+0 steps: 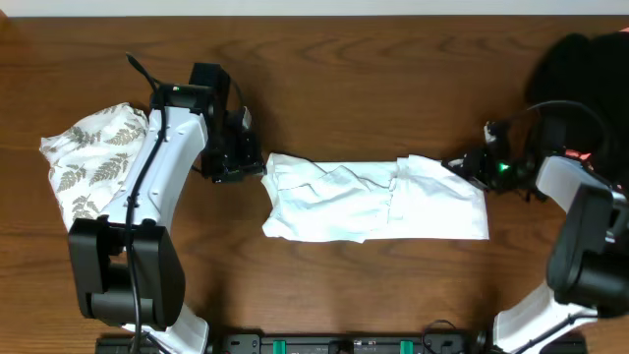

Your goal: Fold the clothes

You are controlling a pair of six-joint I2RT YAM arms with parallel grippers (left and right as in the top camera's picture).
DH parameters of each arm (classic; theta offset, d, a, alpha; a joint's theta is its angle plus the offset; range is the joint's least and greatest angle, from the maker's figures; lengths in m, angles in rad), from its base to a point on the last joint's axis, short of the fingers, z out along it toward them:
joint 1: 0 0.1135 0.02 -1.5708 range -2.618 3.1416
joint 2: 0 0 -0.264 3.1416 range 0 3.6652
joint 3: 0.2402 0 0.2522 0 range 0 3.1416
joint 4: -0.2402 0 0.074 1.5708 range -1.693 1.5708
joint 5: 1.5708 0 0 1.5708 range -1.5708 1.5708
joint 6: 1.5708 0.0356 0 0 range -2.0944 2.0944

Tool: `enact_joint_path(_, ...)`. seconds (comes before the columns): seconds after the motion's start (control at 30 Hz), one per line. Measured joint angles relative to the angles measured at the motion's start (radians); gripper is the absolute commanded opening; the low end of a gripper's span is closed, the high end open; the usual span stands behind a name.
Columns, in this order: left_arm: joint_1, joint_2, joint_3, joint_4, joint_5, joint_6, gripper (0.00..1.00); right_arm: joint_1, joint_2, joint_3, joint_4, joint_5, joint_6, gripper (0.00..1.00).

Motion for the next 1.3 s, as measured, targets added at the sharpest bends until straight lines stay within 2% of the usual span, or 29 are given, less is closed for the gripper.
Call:
enact_joint_path(0.1,0.000,0.000,0.000,0.000,0.000,0.000,0.50,-0.001,0.026,0.000,0.010,-0.020,-0.009,0.36)
enact_joint_path(0.2,0.000,0.000,0.000,0.000,0.000,0.000,0.50,-0.001,0.026,0.000,0.010,-0.031,-0.017,0.39)
enact_joint_path(0.23,0.000,0.000,0.000,-0.001,0.000,0.000,0.57,-0.001,0.026,0.000,0.010,-0.035,-0.020,0.40)
enact_joint_path(0.37,0.000,0.000,0.000,-0.004,0.003,0.004,0.73,-0.001,0.006,0.000,0.000,-0.049,-0.026,0.41)
enact_joint_path(0.57,0.000,0.000,0.000,-0.006,0.007,0.001,0.84,0.000,-0.196,0.014,-0.068,-0.064,-0.031,0.48)
enact_joint_path(0.73,0.000,0.001,0.000,0.001,0.037,0.008,0.85,0.000,-0.407,0.053,-0.119,-0.071,-0.036,0.52)
enact_joint_path(0.87,0.000,0.029,0.000,0.017,0.079,0.009,0.85,0.000,-0.499,0.056,-0.197,-0.058,-0.043,0.52)
enact_joint_path(1.07,0.000,0.120,-0.052,0.049,0.134,0.016,0.85,0.000,-0.505,0.055,-0.305,-0.004,-0.087,0.53)
enact_joint_path(1.3,0.000,0.189,-0.148,0.136,0.150,0.024,0.86,0.000,-0.505,0.055,-0.327,0.031,-0.114,0.52)
